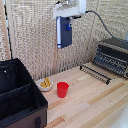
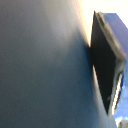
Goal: Gently maneuver your gripper in the book's direction. Confidently hold the book by angling your gripper properly. Relocate the book to the caddy. Pinpoint the back pocket of the caddy and set the book down inside it.
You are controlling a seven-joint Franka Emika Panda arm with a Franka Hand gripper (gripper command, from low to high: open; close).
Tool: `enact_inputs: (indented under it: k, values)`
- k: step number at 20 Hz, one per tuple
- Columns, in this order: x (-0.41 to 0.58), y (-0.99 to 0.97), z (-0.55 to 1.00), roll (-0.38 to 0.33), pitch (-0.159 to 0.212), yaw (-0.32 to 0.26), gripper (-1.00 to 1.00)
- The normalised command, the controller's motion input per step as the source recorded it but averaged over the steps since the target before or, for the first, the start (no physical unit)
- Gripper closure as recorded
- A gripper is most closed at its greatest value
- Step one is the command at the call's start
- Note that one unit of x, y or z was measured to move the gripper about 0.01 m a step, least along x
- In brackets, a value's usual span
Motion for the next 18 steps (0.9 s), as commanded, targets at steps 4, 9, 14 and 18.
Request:
enact_inputs:
  k: [4,9,14,18]
  values:
    - [0.0,0.64,0.01,0.0,-0.087,-0.222,1.0]
    - [0.0,0.64,0.34,-0.018,-0.088,-0.208,1.0]
    - [0.0,0.65,0.58,-0.03,-0.075,-0.19,1.0]
    - [0.0,0.64,0.61,-0.035,-0.062,-0.186,1.0]
